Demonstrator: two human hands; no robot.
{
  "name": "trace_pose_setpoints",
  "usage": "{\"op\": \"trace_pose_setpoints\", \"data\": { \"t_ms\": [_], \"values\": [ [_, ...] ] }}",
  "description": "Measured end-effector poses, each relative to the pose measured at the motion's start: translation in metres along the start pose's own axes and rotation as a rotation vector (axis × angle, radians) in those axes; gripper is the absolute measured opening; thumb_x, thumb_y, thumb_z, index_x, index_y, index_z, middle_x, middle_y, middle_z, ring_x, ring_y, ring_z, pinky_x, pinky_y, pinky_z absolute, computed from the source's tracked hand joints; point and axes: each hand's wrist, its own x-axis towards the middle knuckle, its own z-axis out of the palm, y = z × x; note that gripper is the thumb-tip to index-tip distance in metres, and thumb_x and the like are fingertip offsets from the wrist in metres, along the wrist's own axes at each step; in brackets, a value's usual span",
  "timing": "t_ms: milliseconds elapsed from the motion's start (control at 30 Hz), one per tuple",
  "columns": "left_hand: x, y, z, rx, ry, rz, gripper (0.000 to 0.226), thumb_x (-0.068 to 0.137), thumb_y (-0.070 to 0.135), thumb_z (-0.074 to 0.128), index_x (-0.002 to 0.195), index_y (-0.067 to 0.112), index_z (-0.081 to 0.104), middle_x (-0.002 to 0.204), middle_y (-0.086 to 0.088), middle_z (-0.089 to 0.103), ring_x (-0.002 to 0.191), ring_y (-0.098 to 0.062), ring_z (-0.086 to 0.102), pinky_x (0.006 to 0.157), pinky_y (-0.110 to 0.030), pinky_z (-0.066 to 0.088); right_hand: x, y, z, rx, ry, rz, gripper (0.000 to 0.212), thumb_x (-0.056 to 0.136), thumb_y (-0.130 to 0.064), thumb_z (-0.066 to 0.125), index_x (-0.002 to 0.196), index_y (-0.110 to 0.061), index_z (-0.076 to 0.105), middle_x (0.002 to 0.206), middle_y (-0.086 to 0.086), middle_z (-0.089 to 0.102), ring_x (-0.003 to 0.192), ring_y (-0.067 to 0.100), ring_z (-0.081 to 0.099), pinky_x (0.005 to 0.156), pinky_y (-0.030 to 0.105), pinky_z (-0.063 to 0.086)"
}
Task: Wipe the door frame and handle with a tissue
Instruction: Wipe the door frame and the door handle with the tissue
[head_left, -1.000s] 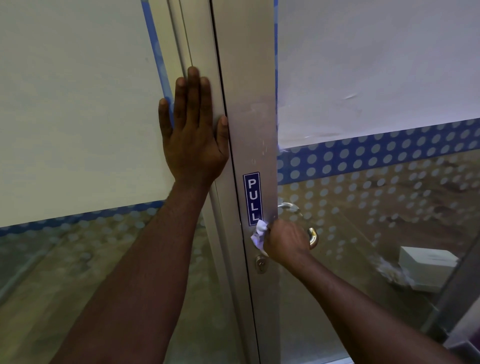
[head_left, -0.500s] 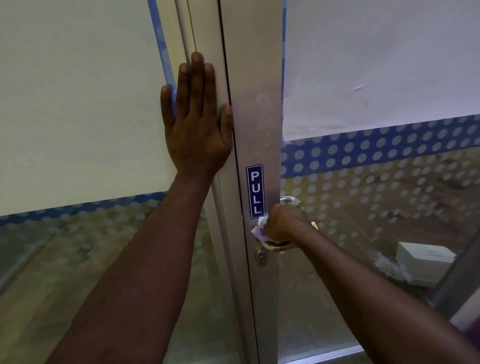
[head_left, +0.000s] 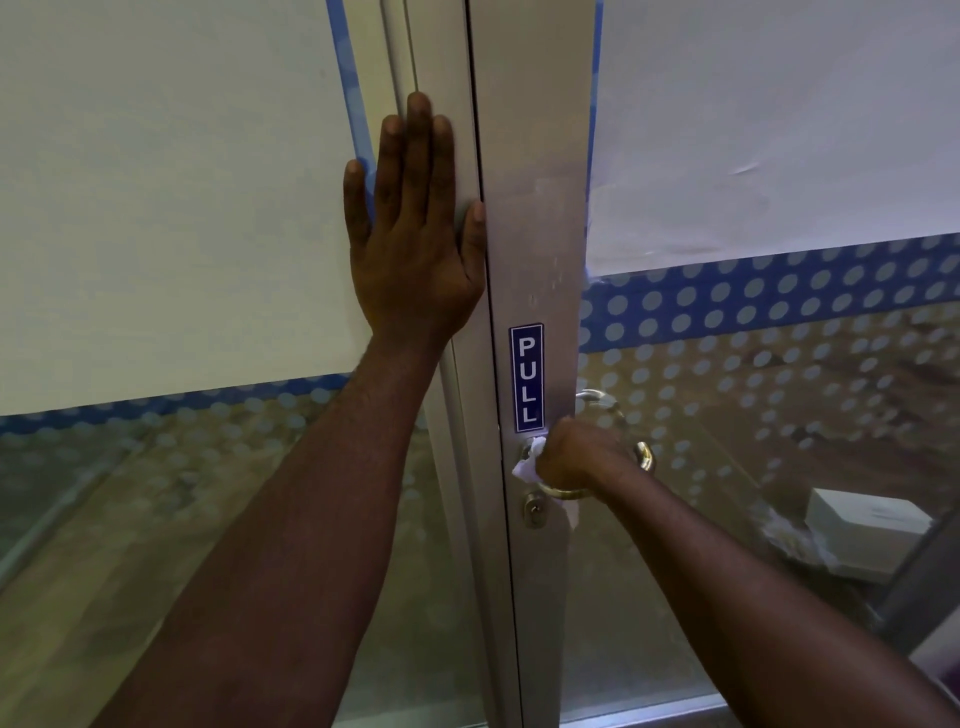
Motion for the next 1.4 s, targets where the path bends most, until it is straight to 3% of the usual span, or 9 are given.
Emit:
{"op": "trace_pose_setpoints", "data": {
  "t_ms": [200, 367, 533, 700, 833, 1133, 1233, 1333, 1400],
  "values": [
    [0.001, 0.001, 0.0, -0.006, -0.007, -0.001, 0.058, 0.108, 0.042, 0.035, 0.154, 0.008, 0.036, 0.16, -0.016, 0.037, 0.149, -0.029, 0.03, 0.122, -0.049, 0.017, -0.003, -0.018, 0.012, -0.167, 0.18, 0.125, 0.038, 0.084, -0.046, 0.066, 0.105, -0.015, 0.064, 0.101, 0.004, 0.067, 0.089, 0.019, 0.061, 0.08, 0.032, 0.043],
    [0.001, 0.001, -0.002, -0.014, -0.01, -0.002, 0.057, 0.109, 0.042, 0.035, 0.155, 0.008, 0.035, 0.16, -0.015, 0.035, 0.15, -0.028, 0.03, 0.123, -0.048, 0.017, -0.02, -0.039, 0.038, -0.742, 0.319, 0.003, 0.017, 0.085, -0.018, 0.06, 0.096, -0.005, 0.064, 0.071, 0.013, 0.058, 0.078, 0.025, 0.059, 0.086, 0.04, 0.034],
    [0.0, 0.0, -0.002, -0.025, -0.019, 0.001, 0.058, 0.109, 0.042, 0.033, 0.156, 0.008, 0.033, 0.161, -0.015, 0.033, 0.151, -0.028, 0.028, 0.123, -0.048, 0.015, -0.023, -0.039, 0.048, -0.949, 0.311, -0.111, 0.026, 0.083, -0.014, 0.065, 0.102, 0.003, 0.061, 0.092, 0.02, 0.066, 0.081, 0.03, 0.06, 0.084, 0.041, 0.036],
    [0.0, 0.0, -0.001, -0.027, -0.015, 0.006, 0.058, 0.109, 0.042, 0.033, 0.156, 0.008, 0.031, 0.162, -0.015, 0.032, 0.151, -0.028, 0.027, 0.123, -0.048, 0.014, -0.02, -0.028, 0.022, -0.452, 0.425, -0.003, 0.016, 0.089, -0.027, 0.061, 0.1, -0.015, 0.064, 0.069, 0.0, 0.052, 0.071, 0.018, 0.052, 0.078, 0.036, 0.03],
    [0.0, 0.0, -0.002, -0.016, -0.025, 0.004, 0.058, 0.109, 0.042, 0.032, 0.156, 0.009, 0.032, 0.162, -0.014, 0.033, 0.151, -0.027, 0.027, 0.123, -0.048, 0.015, -0.019, -0.014, 0.016, -0.139, 0.478, 0.073, 0.015, 0.088, -0.035, 0.063, 0.093, -0.021, 0.066, 0.084, -0.003, 0.068, 0.078, 0.014, 0.061, 0.089, 0.035, 0.035],
    [0.0, 0.0, -0.001, -0.011, -0.017, 0.007, 0.058, 0.109, 0.043, 0.032, 0.155, 0.009, 0.035, 0.161, -0.015, 0.035, 0.15, -0.028, 0.03, 0.123, -0.049, 0.017, -0.05, -0.003, 0.08, -0.427, 0.766, -0.497, 0.034, 0.068, -0.014, 0.073, 0.101, -0.007, 0.073, 0.097, 0.011, 0.074, 0.084, 0.024, 0.068, 0.076, 0.033, 0.051],
    [0.0, 0.0, -0.001, -0.009, -0.013, 0.006, 0.058, 0.109, 0.043, 0.032, 0.155, 0.008, 0.035, 0.16, -0.015, 0.036, 0.15, -0.029, 0.031, 0.123, -0.049, 0.017, -0.058, 0.002, 0.11, 0.007, 0.754, -0.531, 0.024, 0.071, -0.01, 0.078, 0.094, -0.016, 0.076, 0.09, -0.004, 0.076, 0.077, 0.01, 0.07, 0.066, 0.022, 0.053],
    [0.0, 0.0, 0.0, -0.008, 0.01, 0.007, 0.057, 0.109, 0.042, 0.033, 0.154, 0.008, 0.036, 0.159, -0.016, 0.037, 0.149, -0.029, 0.031, 0.122, -0.049, 0.017, -0.056, 0.003, 0.127, 0.729, 0.583, -0.21, 0.015, 0.084, -0.007, 0.069, 0.085, -0.02, 0.076, 0.068, -0.018, 0.068, 0.064, -0.014, 0.061, 0.058, 0.002, 0.039],
    [0.0, -0.001, 0.003, 0.001, 0.03, 0.009, 0.057, 0.109, 0.042, 0.033, 0.153, 0.007, 0.037, 0.158, -0.017, 0.039, 0.148, -0.03, 0.032, 0.122, -0.05, 0.019, -0.045, 0.013, 0.133, 1.029, 0.51, 0.058, 0.015, 0.088, -0.01, 0.066, 0.091, -0.021, 0.076, 0.072, -0.01, 0.07, 0.067, -0.002, 0.062, 0.061, 0.012, 0.042]
  ]
}}
